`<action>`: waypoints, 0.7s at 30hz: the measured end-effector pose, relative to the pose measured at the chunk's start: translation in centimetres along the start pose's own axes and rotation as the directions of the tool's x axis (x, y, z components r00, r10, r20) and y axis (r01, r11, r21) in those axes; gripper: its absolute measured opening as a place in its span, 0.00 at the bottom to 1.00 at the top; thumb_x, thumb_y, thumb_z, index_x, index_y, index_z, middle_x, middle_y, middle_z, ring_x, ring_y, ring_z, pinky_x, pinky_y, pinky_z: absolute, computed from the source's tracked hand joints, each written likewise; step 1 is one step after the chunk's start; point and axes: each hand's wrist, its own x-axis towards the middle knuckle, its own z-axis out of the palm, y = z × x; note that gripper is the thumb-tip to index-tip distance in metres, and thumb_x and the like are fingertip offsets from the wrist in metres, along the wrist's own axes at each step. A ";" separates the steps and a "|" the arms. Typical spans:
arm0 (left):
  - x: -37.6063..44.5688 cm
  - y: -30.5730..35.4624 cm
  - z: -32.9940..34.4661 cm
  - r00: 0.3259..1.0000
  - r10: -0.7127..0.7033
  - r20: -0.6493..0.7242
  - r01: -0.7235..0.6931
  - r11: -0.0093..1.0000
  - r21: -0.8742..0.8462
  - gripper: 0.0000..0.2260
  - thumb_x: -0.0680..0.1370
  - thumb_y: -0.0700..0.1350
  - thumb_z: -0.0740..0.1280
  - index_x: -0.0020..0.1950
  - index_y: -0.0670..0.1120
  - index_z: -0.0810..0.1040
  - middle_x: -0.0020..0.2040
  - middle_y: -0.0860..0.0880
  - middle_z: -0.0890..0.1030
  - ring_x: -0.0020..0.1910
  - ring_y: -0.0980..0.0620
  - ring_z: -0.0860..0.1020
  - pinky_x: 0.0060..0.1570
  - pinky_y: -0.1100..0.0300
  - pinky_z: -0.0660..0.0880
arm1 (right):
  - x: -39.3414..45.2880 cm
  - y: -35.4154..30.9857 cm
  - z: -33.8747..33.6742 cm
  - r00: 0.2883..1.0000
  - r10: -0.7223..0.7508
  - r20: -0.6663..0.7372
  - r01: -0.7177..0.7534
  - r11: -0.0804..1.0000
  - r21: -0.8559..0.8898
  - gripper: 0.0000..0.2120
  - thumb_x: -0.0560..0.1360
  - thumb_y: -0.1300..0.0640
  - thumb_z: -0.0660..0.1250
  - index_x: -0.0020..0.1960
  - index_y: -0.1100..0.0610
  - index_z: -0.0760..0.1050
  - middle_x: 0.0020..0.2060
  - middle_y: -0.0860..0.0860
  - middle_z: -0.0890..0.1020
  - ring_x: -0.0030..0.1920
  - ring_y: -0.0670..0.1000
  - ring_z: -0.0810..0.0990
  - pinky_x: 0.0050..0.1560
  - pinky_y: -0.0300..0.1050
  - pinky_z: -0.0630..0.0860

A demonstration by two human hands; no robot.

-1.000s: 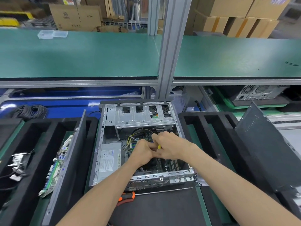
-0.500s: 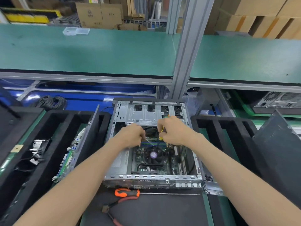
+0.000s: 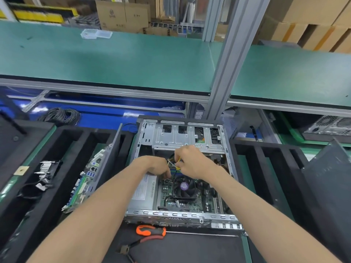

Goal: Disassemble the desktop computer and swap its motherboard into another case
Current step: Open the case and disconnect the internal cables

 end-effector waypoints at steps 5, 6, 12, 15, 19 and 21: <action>0.4 -0.4 0.0 0.999 0.003 -0.038 -0.004 0.999 -0.039 0.16 0.78 0.37 0.61 0.55 0.49 0.87 0.59 0.53 0.84 0.51 0.51 0.80 0.62 0.50 0.77 | 0.3 -0.4 0.0 0.999 0.026 -0.021 -0.026 1.000 0.002 0.04 0.77 0.63 0.65 0.50 0.61 0.77 0.49 0.59 0.81 0.50 0.59 0.77 0.48 0.52 0.76; 0.4 -0.4 -0.1 0.999 -0.006 -0.035 0.004 0.999 -0.040 0.14 0.79 0.39 0.62 0.54 0.49 0.87 0.59 0.50 0.84 0.47 0.50 0.78 0.62 0.49 0.76 | 0.4 -0.4 -0.1 1.000 0.027 -0.015 -0.027 1.000 0.004 0.04 0.76 0.63 0.65 0.50 0.61 0.77 0.49 0.59 0.81 0.50 0.59 0.77 0.48 0.51 0.76; 0.3 -0.1 -0.2 1.000 0.022 -0.013 -0.021 0.998 0.059 0.18 0.81 0.36 0.58 0.56 0.52 0.86 0.67 0.52 0.79 0.58 0.47 0.79 0.66 0.47 0.73 | 0.6 -0.7 0.3 1.000 0.010 0.002 -0.010 1.000 -0.010 0.05 0.76 0.63 0.65 0.50 0.62 0.78 0.49 0.59 0.81 0.51 0.59 0.77 0.49 0.51 0.76; 0.3 -0.2 -0.2 0.999 0.038 -0.002 -0.038 0.997 0.063 0.20 0.80 0.34 0.57 0.57 0.51 0.86 0.69 0.54 0.77 0.64 0.49 0.76 0.68 0.49 0.71 | 0.7 -0.6 0.2 1.000 0.012 0.014 -0.011 1.000 -0.024 0.05 0.77 0.61 0.65 0.50 0.61 0.78 0.48 0.59 0.81 0.51 0.59 0.77 0.49 0.52 0.76; 0.2 -0.3 -0.2 0.998 0.063 0.012 -0.063 0.997 0.048 0.21 0.79 0.33 0.55 0.57 0.49 0.85 0.67 0.56 0.79 0.66 0.54 0.75 0.70 0.53 0.68 | 1.2 -1.4 0.2 0.998 -0.017 0.058 0.027 0.986 -0.162 0.07 0.78 0.57 0.65 0.46 0.61 0.73 0.36 0.57 0.73 0.46 0.62 0.77 0.40 0.51 0.73; 0.2 -0.3 -0.1 0.999 0.051 0.003 -0.051 0.998 0.032 0.22 0.79 0.33 0.54 0.60 0.48 0.84 0.64 0.56 0.81 0.64 0.56 0.76 0.67 0.56 0.70 | 1.4 -2.0 0.5 0.996 -0.006 0.086 0.024 0.977 -0.210 0.09 0.79 0.55 0.65 0.44 0.58 0.69 0.33 0.54 0.66 0.43 0.62 0.76 0.35 0.48 0.68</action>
